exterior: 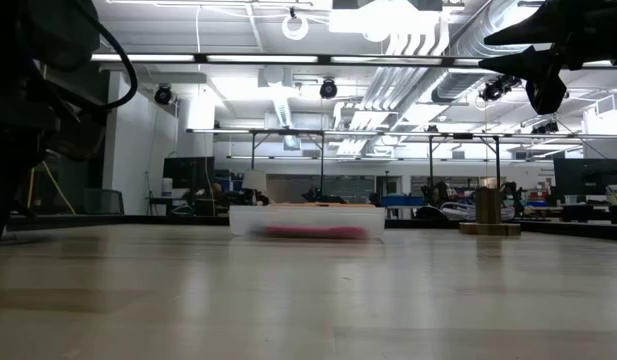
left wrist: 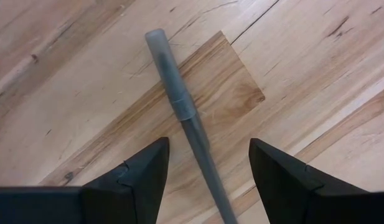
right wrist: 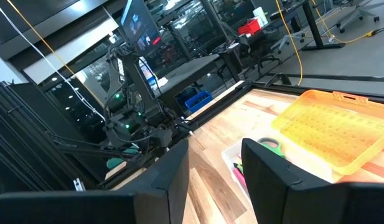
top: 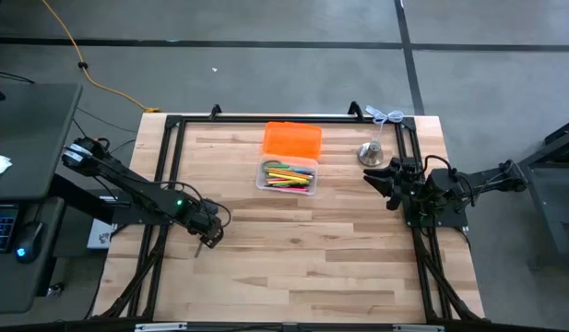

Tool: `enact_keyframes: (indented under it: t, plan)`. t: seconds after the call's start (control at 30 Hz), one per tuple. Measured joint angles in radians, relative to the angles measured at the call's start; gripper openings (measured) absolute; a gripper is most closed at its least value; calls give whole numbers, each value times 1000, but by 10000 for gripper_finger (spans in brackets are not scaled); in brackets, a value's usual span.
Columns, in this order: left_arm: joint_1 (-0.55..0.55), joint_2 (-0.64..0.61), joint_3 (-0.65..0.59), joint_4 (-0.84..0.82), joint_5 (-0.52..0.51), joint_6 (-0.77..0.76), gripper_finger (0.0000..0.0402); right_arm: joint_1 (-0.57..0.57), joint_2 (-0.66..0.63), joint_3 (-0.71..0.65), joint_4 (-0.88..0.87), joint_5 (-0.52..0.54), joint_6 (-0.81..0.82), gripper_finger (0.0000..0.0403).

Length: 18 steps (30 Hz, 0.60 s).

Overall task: Pick & place school supplies into a supply box
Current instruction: Put the gray pen into the transparent supply box

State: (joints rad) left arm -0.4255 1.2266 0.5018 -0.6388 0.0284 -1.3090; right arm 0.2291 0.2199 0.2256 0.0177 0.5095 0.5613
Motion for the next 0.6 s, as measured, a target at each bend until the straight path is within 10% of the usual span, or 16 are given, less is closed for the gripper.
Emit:
enact_keyframes:
  t: [0.6]
  plan:
    - [0,1,-2,-31,-33,-5,193,0,0,0,1,41,0,124]
